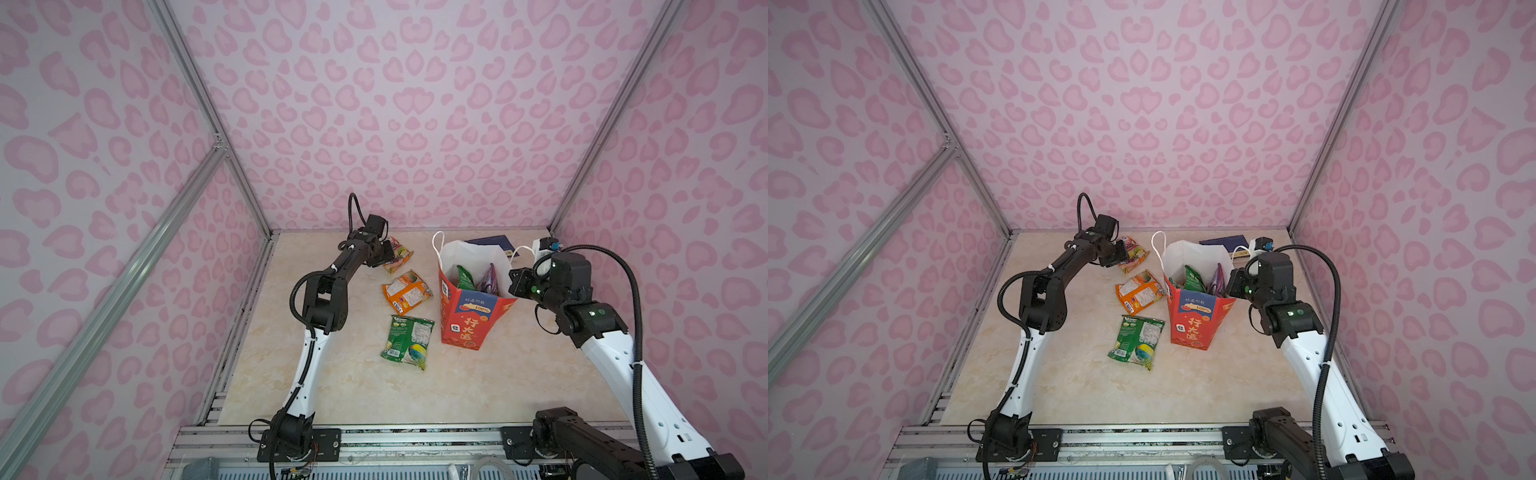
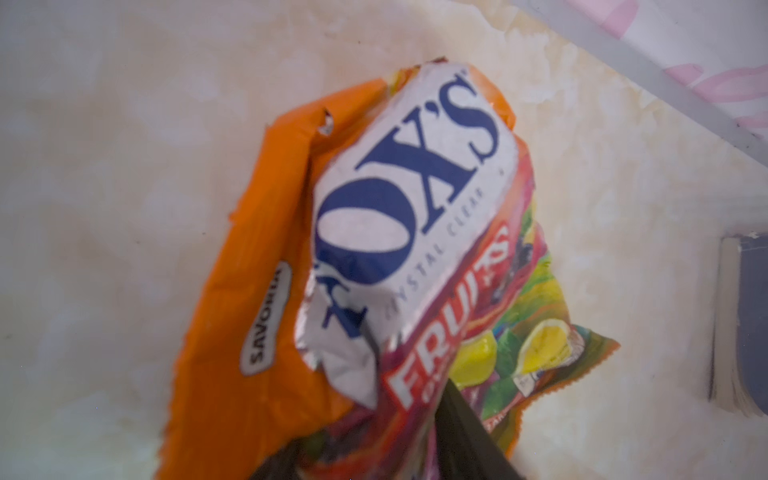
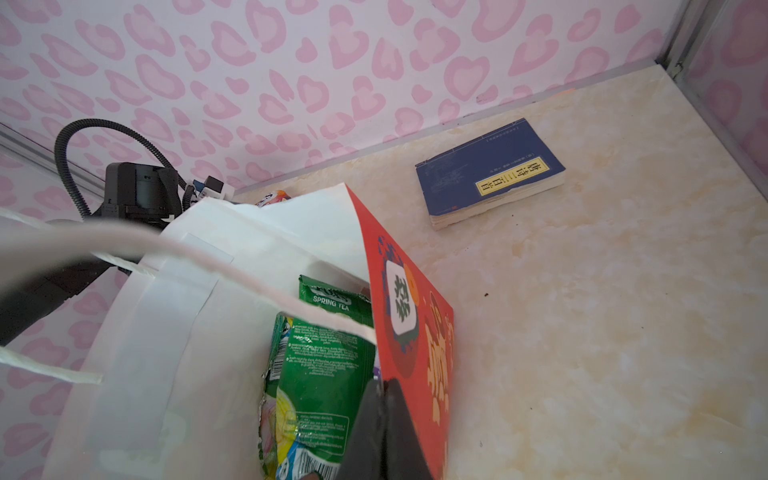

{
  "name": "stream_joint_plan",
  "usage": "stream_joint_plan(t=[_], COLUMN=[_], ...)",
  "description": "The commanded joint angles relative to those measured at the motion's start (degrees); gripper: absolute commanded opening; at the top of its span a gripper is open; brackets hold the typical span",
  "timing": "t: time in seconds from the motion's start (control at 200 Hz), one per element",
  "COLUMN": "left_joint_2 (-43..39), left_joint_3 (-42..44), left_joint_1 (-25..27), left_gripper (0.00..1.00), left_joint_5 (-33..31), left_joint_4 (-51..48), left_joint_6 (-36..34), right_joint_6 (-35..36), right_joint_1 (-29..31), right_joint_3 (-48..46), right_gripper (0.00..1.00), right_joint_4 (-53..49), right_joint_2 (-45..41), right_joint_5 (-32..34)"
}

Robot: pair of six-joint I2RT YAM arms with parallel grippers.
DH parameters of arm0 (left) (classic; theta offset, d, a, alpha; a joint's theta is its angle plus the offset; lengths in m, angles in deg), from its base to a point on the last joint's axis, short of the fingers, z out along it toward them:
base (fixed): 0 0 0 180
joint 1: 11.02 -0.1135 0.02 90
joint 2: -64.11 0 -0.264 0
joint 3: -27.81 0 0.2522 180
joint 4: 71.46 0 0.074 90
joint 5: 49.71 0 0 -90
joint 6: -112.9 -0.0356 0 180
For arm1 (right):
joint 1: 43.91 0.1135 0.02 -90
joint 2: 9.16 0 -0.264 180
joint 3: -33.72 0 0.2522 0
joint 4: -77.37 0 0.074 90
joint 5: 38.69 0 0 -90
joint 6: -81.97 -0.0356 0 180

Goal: Place the snacks into the paper bag
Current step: 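Close the left gripper on the Fox's candy packet and lift it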

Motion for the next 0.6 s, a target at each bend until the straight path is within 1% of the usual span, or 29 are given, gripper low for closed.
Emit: stream_joint_plan(t=[0.0,0.025,0.07,0.08,0.09,0.375,0.49,0.6], left_joint_2=[-1.4,-2.4,-4.3,-4.8,-5.2,-16.7,-21.7,-26.7], left_joint_3=[2.2,3.1,5.3,5.8,6.4,20.1,26.9,33.5], left_joint_1=[-0.3,-0.3,-0.3,-0.3,-0.3,-0.8,-1.2,-1.7], left_gripper=[0.4,0.38,0.37,0.34,0.33,0.13,0.09,0.08], left_joint_5=[-0.1,0.0,0.2,0.3,0.3,3.6,3.5,4.1], left_joint_4=[-3.4,-3.1,-2.0,-1.7,-1.4,5.6,9.1,12.4], left_joint_6=[1.6,1.7,1.9,1.9,1.9,1.8,2.4,3.3], right_joint_6=[0.1,0.1,0.2,0.2,0.2,0.3,0.4,0.4], right_joint_1=[0.0,0.0,0.0,0.0,0.0,0.1,0.1,0.0], right_joint_3=[-0.3,-0.4,-0.5,-0.5,-0.5,-0.7,-0.7,-0.7], right_gripper=[0.0,0.0,0.0,0.0,0.0,0.0,0.0,0.0], right_joint_4=[2.5,2.5,2.6,2.6,2.6,2.6,2.5,2.6], right_joint_2=[-0.1,-0.1,-0.2,-0.2,-0.3,-0.5,-0.5,-0.5], right_joint_5=[-0.6,-0.5,-0.5,-0.5,-0.4,-0.4,-0.5,-0.6])
